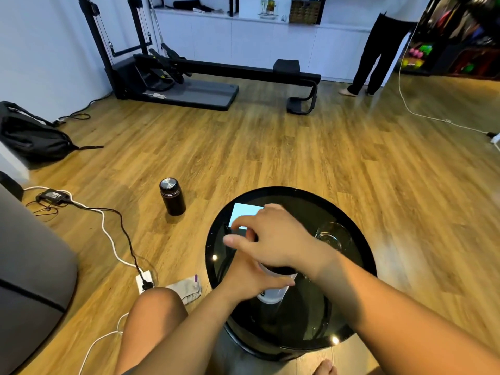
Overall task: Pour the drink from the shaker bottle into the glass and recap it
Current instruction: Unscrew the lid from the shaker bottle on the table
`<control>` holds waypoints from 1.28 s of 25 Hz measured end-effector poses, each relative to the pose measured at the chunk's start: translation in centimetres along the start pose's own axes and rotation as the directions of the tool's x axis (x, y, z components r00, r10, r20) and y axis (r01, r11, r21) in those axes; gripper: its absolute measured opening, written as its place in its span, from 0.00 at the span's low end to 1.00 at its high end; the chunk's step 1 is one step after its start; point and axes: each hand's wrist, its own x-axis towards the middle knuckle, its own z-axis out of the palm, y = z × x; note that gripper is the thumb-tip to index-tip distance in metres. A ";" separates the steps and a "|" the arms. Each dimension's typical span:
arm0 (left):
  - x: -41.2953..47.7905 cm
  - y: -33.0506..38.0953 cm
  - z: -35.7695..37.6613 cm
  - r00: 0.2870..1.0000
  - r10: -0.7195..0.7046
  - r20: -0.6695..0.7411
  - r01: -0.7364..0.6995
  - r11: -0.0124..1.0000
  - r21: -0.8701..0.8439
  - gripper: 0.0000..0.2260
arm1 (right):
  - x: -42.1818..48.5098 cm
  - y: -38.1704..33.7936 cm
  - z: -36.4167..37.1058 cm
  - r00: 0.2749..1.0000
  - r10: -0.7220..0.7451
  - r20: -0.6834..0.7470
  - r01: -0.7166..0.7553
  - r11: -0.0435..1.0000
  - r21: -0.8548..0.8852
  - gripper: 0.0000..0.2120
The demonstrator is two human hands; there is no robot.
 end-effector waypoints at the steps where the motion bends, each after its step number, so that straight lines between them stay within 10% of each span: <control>1: -0.2 0.4 0.1 0.999 0.019 0.027 -0.019 1.000 0.024 0.41 | -0.3 -0.9 0.1 0.997 -0.068 0.037 0.066 0.996 0.063 0.25; 4: -0.1 0.3 0.0 1.000 0.013 0.004 -0.013 1.000 -0.028 0.43 | -1.5 0.0 -0.4 0.984 -0.055 -0.171 0.103 0.953 0.285 0.23; 8: 0.2 0.0 -0.5 0.998 -0.040 -0.058 0.037 0.997 -0.062 0.45 | -1.7 4.4 -1.8 0.933 0.318 -0.166 -0.323 0.946 -0.003 0.27; 14: -0.2 0.6 -0.1 0.999 0.013 -0.034 -0.013 1.000 -0.008 0.43 | -0.8 -1.1 -0.7 0.999 -0.040 -0.009 0.041 0.974 0.221 0.23; 16: -0.1 0.5 -0.3 0.999 0.010 -0.049 -0.011 1.000 -0.022 0.44 | -1.3 -0.2 -1.2 0.981 -0.029 -0.191 0.080 0.960 0.268 0.22; 21: 0.0 0.4 -0.7 0.997 -0.059 -0.048 0.057 0.997 -0.049 0.44 | -0.7 4.5 -2.3 0.934 0.342 -0.106 -0.348 0.936 -0.052 0.27; 26: -0.5 0.9 -0.1 0.999 0.021 -0.035 -0.020 0.999 0.026 0.43 | -0.4 -1.2 -0.5 0.997 0.012 0.072 -0.025 0.981 0.191 0.24; 28: -0.2 0.7 -0.2 0.999 0.040 -0.029 -0.039 0.998 0.047 0.46 | -1.0 -0.8 -1.2 0.996 -0.044 -0.077 0.059 0.975 0.212 0.21; 32: -0.2 0.4 -0.6 0.996 -0.045 -0.079 0.043 0.999 -0.019 0.45 | -1.6 4.0 -2.4 0.943 0.291 -0.160 -0.308 0.947 -0.094 0.26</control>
